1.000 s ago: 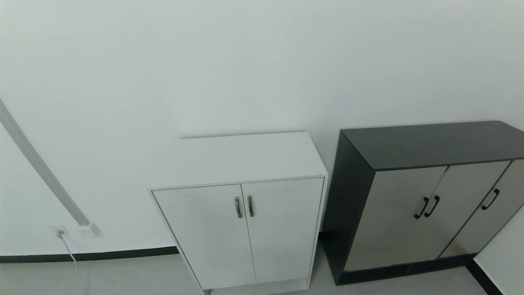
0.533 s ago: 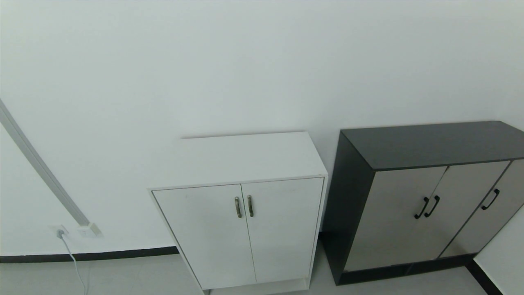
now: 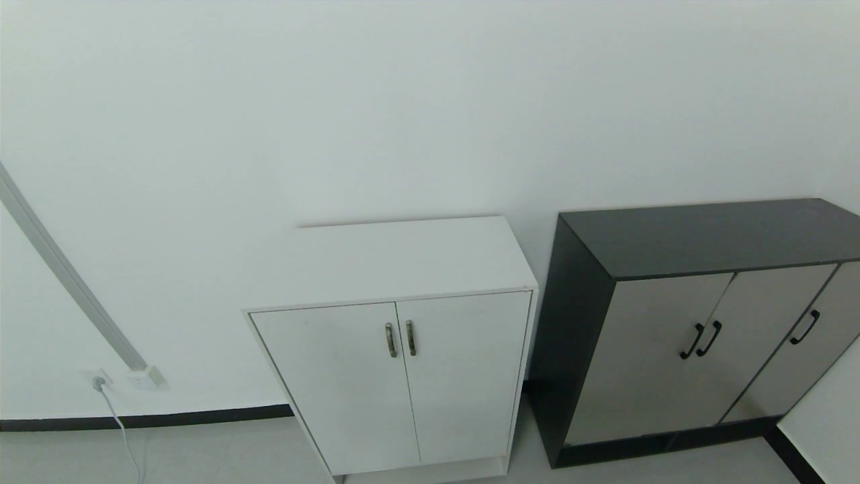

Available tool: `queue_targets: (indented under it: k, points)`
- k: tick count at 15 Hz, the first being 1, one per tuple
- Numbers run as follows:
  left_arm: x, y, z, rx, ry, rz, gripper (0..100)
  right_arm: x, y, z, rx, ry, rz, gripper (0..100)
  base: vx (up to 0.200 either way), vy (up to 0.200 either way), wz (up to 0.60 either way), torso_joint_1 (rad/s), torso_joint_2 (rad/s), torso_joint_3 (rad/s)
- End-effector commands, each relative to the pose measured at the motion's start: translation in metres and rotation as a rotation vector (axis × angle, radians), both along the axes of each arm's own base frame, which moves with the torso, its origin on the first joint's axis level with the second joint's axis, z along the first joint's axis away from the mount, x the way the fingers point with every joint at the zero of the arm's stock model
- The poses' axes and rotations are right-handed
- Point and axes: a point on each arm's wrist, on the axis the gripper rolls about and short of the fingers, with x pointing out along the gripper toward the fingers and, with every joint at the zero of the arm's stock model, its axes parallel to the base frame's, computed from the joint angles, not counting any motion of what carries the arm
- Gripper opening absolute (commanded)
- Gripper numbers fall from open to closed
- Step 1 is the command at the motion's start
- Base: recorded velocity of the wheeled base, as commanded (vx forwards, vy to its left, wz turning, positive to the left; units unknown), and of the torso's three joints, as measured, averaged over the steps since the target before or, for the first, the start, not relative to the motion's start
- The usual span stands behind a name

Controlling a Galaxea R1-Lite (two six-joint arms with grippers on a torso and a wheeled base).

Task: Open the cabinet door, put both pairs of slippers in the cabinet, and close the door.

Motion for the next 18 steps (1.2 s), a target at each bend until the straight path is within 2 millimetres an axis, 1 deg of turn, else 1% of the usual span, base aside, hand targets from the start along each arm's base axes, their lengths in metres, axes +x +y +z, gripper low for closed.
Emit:
queue_targets:
  k: [1,3,6,7,8,10,12,14,16,18]
  points:
    - [0.0,0.0,0.0,0.0,-0.001,-0.001,0,0.001,0.0,-0.001,0.012,0.011,0.005,0,0.0,0.0,0.0,0.0,0.0,0.0]
    - [0.0,0.0,0.0,0.0,-0.001,0.0,0,0.001,-0.001,-0.001,0.057,0.015,-0.021,0,0.0,0.0,0.0,0.0,0.0,0.0]
    - [0.0,0.0,0.0,0.0,0.001,0.0,0,0.001,-0.001,0.0,0.034,0.02,-0.063,0,0.0,0.0,0.0,0.0,0.0,0.0]
    - [0.0,0.0,0.0,0.0,0.001,0.0,0,0.004,0.0,0.0,0.032,0.056,-0.121,0,0.0,0.0,0.0,0.0,0.0,0.0]
    - [0.0,0.0,0.0,0.001,0.001,-0.001,0,0.005,0.0,0.0,0.032,0.066,-0.135,0,0.0,0.0,0.0,0.0,0.0,0.0]
    - [0.0,0.0,0.0,0.0,0.001,0.0,0,0.0,0.0,-0.001,0.036,0.009,-0.104,0,0.0,0.0,0.0,0.0,0.0,0.0]
    - [0.0,0.0,0.0,0.0,0.001,0.0,0,-0.006,0.001,-0.002,0.041,-0.076,-0.137,0,0.0,0.0,0.0,0.0,0.0,0.0]
    - [0.0,0.0,0.0,0.001,0.001,-0.001,0,-0.007,0.0,-0.003,0.072,-0.083,-0.144,0,0.0,0.0,0.0,0.0,0.0,0.0]
    - [0.0,0.0,0.0,0.004,-0.001,-0.001,0,-0.007,0.0,-0.002,0.157,-0.091,-0.175,0,0.0,0.0,0.0,0.0,0.0,0.0]
    - [0.0,0.0,0.0,0.006,0.001,-0.001,0,-0.007,-0.001,-0.002,0.16,-0.095,-0.187,0,0.0,0.0,0.0,0.0,0.0,0.0]
